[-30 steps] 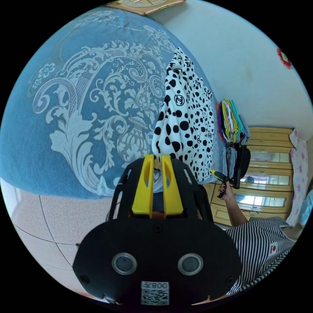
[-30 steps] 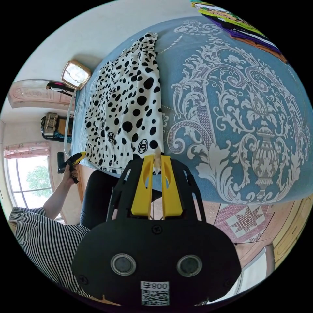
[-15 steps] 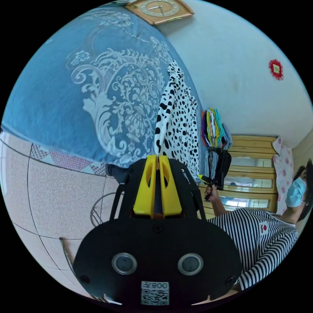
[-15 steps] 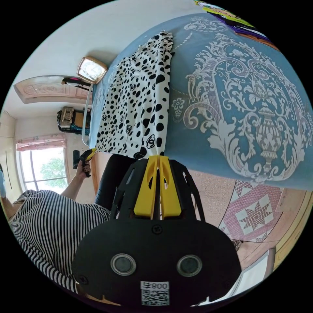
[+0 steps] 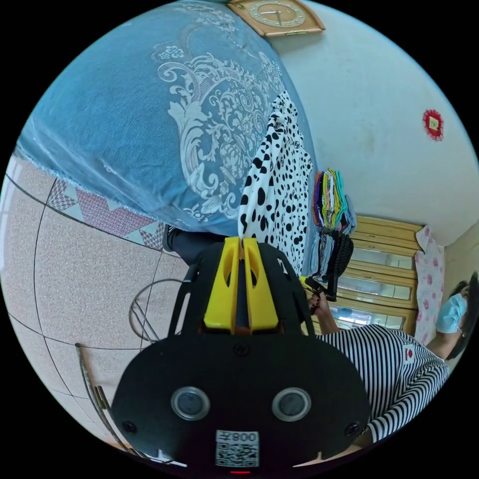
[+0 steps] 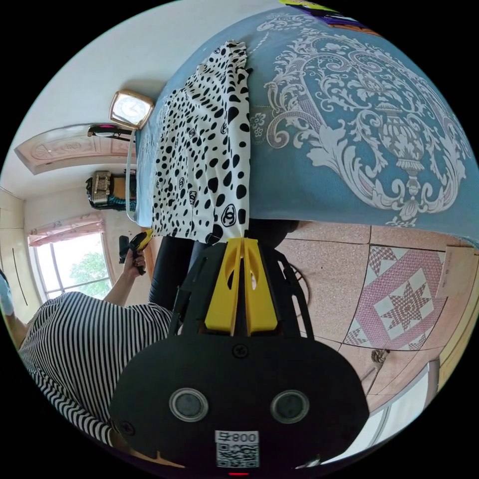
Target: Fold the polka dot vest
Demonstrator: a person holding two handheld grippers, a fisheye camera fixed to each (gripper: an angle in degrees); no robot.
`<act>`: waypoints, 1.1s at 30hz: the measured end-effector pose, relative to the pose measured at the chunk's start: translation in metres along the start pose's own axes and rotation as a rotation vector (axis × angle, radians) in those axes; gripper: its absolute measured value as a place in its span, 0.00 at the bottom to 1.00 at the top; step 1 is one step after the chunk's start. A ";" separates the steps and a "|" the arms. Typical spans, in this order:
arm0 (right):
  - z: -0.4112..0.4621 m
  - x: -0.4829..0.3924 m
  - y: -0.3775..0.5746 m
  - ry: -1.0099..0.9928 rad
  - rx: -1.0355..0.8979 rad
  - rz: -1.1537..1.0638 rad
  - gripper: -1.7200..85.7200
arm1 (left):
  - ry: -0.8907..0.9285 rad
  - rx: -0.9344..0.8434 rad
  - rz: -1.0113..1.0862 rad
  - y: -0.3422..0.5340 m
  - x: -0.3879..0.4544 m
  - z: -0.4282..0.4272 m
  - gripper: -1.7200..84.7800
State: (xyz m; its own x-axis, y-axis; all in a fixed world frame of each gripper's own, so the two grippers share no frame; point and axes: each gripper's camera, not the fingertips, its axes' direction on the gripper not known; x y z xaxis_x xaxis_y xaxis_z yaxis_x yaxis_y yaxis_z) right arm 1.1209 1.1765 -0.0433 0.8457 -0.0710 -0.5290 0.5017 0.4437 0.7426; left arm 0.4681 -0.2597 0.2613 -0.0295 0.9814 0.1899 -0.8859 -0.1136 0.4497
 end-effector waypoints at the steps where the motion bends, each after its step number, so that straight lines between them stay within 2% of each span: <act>1: -0.004 -0.010 0.001 0.000 -0.002 -0.003 0.02 | -0.002 -0.002 0.000 0.006 0.000 -0.004 0.04; 8: -0.040 -0.063 0.005 0.072 0.001 -0.008 0.03 | 0.062 0.040 0.048 0.028 0.017 -0.037 0.04; 12: -0.087 -0.107 0.013 0.249 0.063 0.003 0.04 | 0.133 0.061 0.154 0.032 0.060 -0.051 0.04; 15: -0.119 -0.178 0.012 0.265 0.148 -0.129 0.06 | 0.198 0.073 0.210 0.031 0.085 -0.056 0.04; 20: -0.112 -0.355 -0.015 0.081 0.137 -0.545 0.09 | 0.324 0.085 0.249 0.022 0.114 -0.054 0.04; 22: -0.090 -0.439 -0.022 0.113 0.089 -0.750 0.10 | 0.366 0.091 0.263 0.015 0.129 -0.053 0.04; 25: -0.067 -0.513 -0.026 0.200 0.044 -0.899 0.11 | 0.418 0.091 0.277 0.004 0.144 -0.050 0.04; 33: -0.079 -0.579 -0.037 0.388 0.102 -0.948 0.11 | 0.497 0.083 0.293 -0.034 0.168 -0.038 0.04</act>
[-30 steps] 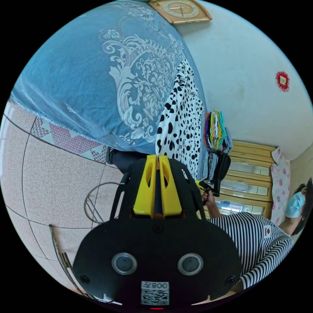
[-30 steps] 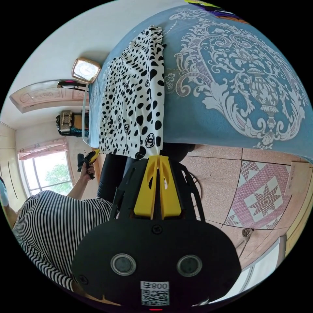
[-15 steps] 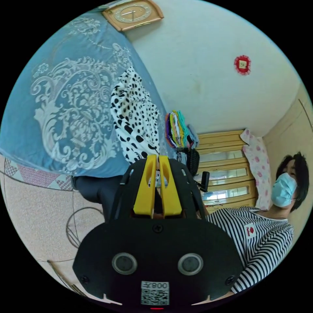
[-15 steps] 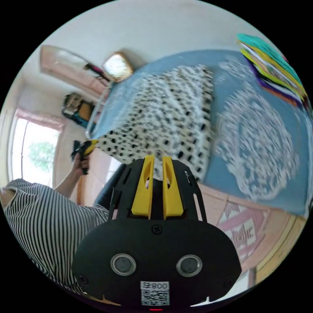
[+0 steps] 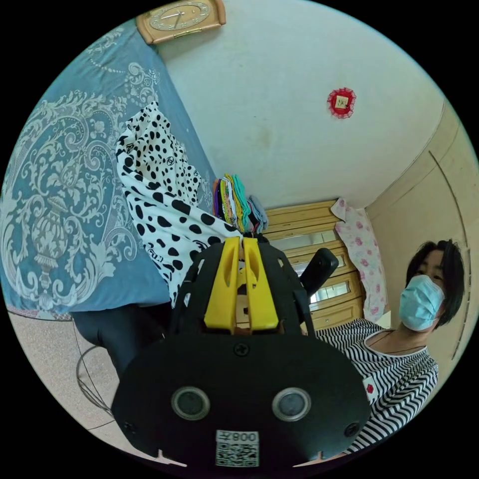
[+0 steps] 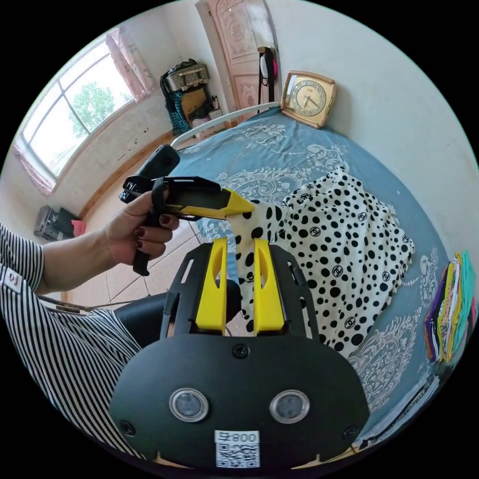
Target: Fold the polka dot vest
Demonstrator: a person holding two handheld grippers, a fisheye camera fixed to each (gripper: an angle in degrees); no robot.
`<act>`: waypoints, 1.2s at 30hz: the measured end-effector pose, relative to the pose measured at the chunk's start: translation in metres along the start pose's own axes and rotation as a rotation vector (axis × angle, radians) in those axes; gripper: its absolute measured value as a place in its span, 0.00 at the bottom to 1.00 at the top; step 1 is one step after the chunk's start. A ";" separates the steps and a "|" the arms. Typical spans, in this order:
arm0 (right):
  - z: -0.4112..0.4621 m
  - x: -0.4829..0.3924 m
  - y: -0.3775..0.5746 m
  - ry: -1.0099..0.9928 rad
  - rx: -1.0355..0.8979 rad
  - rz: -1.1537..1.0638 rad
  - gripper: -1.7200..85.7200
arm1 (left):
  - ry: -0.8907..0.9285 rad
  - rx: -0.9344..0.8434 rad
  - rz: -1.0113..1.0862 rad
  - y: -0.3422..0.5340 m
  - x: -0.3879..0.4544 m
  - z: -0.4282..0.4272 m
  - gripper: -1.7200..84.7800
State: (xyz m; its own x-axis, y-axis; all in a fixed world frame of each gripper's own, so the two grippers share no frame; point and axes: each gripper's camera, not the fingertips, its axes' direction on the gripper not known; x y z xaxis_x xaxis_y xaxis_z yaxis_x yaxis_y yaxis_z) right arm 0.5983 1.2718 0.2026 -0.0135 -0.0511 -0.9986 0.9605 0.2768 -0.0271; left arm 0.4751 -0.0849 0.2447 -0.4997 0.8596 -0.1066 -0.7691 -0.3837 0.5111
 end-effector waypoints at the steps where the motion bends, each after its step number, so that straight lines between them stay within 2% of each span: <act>1: -0.004 0.003 -0.005 0.018 0.000 0.009 0.10 | 0.012 -0.001 -0.004 -0.006 -0.002 0.004 0.04; 8: -0.035 0.036 -0.031 0.052 -0.025 0.022 0.04 | 0.034 0.003 0.011 -0.041 -0.011 0.017 0.05; 13: -0.084 0.109 -0.048 -0.073 0.016 0.090 0.04 | 0.063 0.120 0.035 -0.054 -0.029 -0.005 0.06; 17: -0.125 0.168 -0.057 -0.220 0.097 0.152 0.03 | -0.026 0.070 -0.002 -0.056 -0.052 0.014 0.08; 26: -0.193 0.236 -0.073 -0.274 0.188 0.105 0.03 | -0.084 -0.213 -0.030 -0.089 -0.117 0.200 0.17; 30: -0.198 0.262 -0.069 -0.282 0.186 0.088 0.03 | -0.309 -0.328 0.040 -0.128 -0.123 0.285 0.18; 36: -0.199 0.314 -0.044 -0.314 0.204 0.097 0.03 | -0.466 -0.189 0.053 -0.180 -0.128 0.301 0.18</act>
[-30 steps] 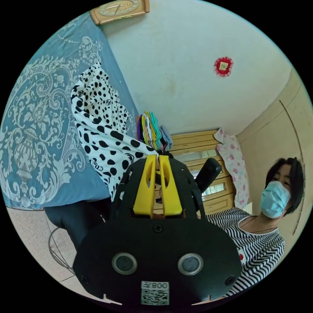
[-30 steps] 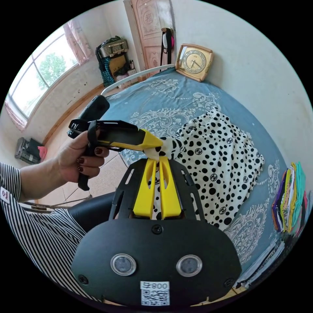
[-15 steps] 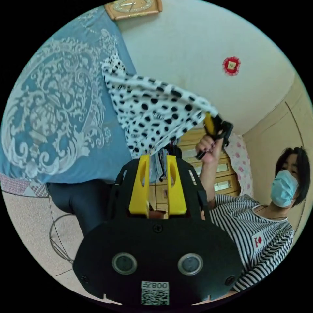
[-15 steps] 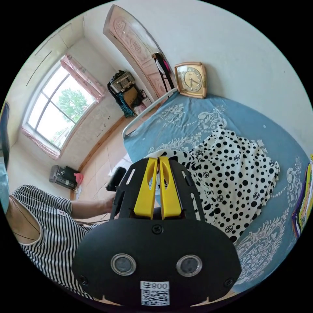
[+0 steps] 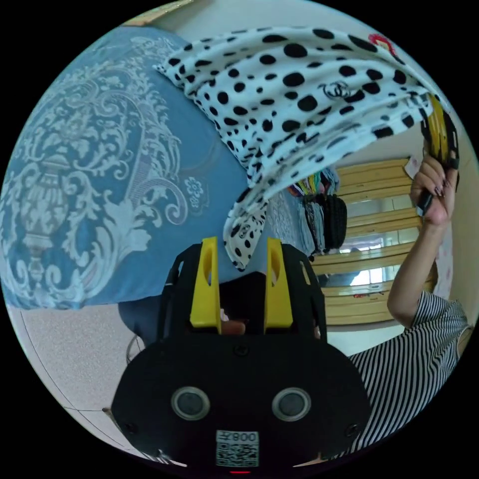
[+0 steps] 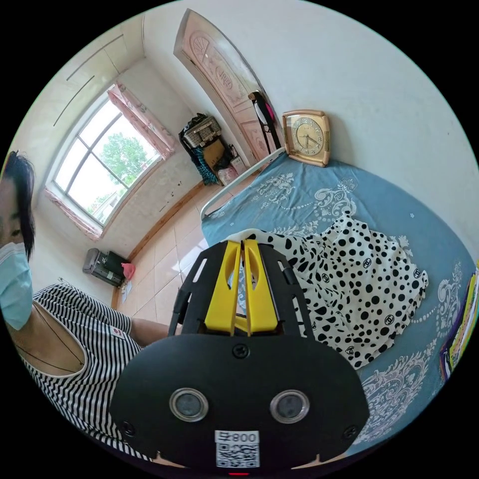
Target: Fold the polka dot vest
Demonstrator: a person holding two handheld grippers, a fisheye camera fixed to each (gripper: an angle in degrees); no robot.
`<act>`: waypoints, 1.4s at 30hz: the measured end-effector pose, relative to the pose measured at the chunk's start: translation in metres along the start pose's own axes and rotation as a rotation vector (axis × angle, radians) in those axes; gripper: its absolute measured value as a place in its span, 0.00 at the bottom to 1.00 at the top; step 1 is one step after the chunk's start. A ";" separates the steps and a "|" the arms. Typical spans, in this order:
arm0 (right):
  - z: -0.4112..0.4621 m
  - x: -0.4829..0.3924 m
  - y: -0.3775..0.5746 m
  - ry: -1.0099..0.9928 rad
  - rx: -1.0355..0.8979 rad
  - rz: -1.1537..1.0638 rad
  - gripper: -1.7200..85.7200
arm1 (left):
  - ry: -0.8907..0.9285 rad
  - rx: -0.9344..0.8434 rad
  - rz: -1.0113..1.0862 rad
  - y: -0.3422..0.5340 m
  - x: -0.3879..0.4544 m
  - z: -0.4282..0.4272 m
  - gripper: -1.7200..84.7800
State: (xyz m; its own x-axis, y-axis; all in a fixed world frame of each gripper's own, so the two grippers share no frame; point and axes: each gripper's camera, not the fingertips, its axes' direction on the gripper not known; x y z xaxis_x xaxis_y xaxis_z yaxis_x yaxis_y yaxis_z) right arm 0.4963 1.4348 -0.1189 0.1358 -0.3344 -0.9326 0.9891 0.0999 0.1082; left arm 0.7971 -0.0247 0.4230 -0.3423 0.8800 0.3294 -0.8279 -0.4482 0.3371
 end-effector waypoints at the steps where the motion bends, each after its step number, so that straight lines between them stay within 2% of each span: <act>1: -0.005 0.012 0.005 -0.014 0.011 0.006 0.03 | -0.008 0.017 -0.005 -0.013 -0.003 0.004 0.18; 7: -0.017 0.065 0.028 -0.068 0.043 0.027 0.03 | 0.029 -0.105 0.042 -0.098 0.015 0.096 0.17; 12: -0.030 0.112 0.050 -0.039 0.054 0.035 0.03 | -0.019 -0.128 0.043 -0.155 0.037 0.139 0.06; 17: -0.064 0.201 0.072 0.022 0.145 0.121 0.03 | -0.094 -0.017 0.056 -0.220 0.040 0.084 0.05; 20: -0.084 0.289 0.069 0.052 0.165 0.239 0.03 | -0.229 0.062 0.065 -0.316 0.046 0.025 0.04; 23: -0.126 0.367 0.056 -0.031 0.246 0.352 0.03 | -0.342 0.189 0.163 -0.448 0.116 -0.053 0.04; 25: -0.183 0.389 0.043 -0.034 0.353 0.350 0.03 | -0.480 0.260 0.322 -0.545 0.227 -0.111 0.04; 26: -0.199 0.389 0.040 -0.029 0.379 0.336 0.03 | -0.516 0.273 0.362 -0.567 0.261 -0.123 0.04; 28: -0.260 0.372 0.038 0.024 0.487 0.264 0.03 | -0.619 0.350 0.511 -0.618 0.390 -0.162 0.04; 31: -0.314 0.343 0.061 0.086 0.581 0.198 0.03 | -0.744 0.414 0.655 -0.633 0.520 -0.178 0.04; 34: -0.332 0.327 0.113 0.106 0.620 0.169 0.03 | -0.812 0.423 0.751 -0.615 0.595 -0.168 0.04; 38: -0.303 0.324 0.204 0.089 0.592 0.175 0.03 | -0.805 0.344 0.803 -0.573 0.613 -0.133 0.04; 42: -0.208 0.334 0.350 -0.038 0.527 0.239 0.02 | -0.777 0.141 0.754 -0.502 0.548 -0.057 0.04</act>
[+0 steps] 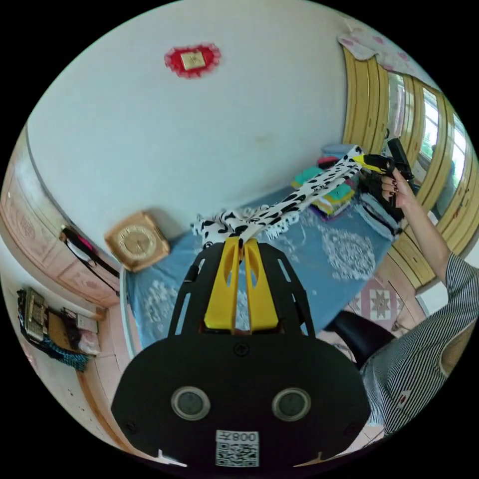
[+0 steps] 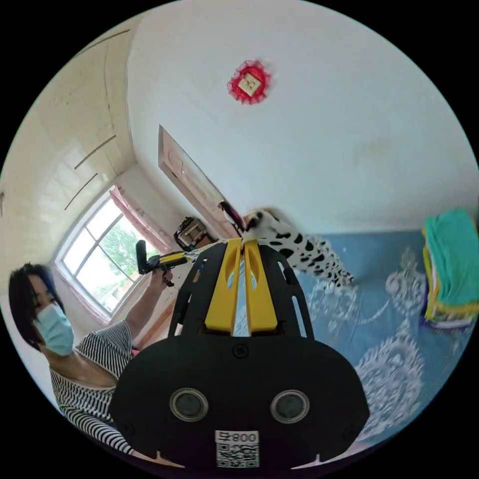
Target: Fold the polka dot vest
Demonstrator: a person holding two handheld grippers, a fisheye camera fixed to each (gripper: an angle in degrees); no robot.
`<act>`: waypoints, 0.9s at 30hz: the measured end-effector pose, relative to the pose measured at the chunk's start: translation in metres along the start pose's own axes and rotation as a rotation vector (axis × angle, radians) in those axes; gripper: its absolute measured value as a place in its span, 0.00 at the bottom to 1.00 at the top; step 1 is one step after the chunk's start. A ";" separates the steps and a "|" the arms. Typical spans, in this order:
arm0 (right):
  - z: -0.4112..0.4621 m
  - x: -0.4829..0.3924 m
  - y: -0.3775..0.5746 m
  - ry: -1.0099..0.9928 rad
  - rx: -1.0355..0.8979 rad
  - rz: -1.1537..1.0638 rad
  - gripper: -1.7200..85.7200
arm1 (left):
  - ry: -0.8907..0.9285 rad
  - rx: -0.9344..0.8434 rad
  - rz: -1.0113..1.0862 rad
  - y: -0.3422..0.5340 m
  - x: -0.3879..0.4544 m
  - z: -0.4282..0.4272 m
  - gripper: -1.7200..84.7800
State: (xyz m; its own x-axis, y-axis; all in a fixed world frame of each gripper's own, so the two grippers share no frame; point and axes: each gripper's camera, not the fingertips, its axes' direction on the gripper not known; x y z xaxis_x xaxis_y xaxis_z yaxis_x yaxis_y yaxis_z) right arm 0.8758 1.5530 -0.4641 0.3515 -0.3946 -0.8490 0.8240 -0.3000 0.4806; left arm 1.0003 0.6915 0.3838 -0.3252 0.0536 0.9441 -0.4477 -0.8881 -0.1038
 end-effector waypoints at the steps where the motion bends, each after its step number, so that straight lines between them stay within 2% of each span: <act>1: 0.008 0.018 0.055 -0.044 -0.044 0.056 0.02 | 0.046 -0.062 -0.010 0.033 0.015 0.027 0.04; 7: 0.056 0.085 0.305 -0.152 -0.199 0.375 0.02 | 0.207 -0.363 -0.087 0.185 0.076 0.149 0.04; 10: 0.088 0.115 0.387 -0.135 -0.287 0.514 0.02 | 0.274 -0.461 -0.153 0.215 0.080 0.197 0.04; 13: 0.106 0.149 0.423 -0.125 -0.278 0.613 0.02 | 0.300 -0.489 -0.207 0.200 0.068 0.232 0.04; 17: 0.121 0.178 0.391 -0.064 -0.249 0.609 0.02 | 0.293 -0.454 -0.268 0.128 0.033 0.260 0.04; 20: 0.116 0.174 0.295 -0.027 -0.169 0.491 0.02 | 0.222 -0.332 -0.274 0.019 -0.004 0.234 0.04; 22: 0.103 0.132 0.196 0.023 -0.113 0.309 0.02 | 0.133 -0.182 -0.248 -0.076 -0.029 0.171 0.04; 24: 0.090 0.083 0.135 0.065 -0.072 0.167 0.02 | 0.051 -0.070 -0.208 -0.134 -0.040 0.110 0.04; 27: 0.068 0.000 0.079 0.100 -0.004 -0.017 0.02 | -0.006 0.087 -0.162 -0.185 -0.047 0.009 0.04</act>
State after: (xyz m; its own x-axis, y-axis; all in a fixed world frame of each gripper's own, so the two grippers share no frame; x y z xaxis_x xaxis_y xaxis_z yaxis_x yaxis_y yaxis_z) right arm 0.9107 1.4702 -0.4115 0.3803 -0.3005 -0.8747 0.8316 -0.3027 0.4656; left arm 1.1058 0.8489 0.3610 -0.2497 0.1965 0.9482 -0.4200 -0.9043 0.0768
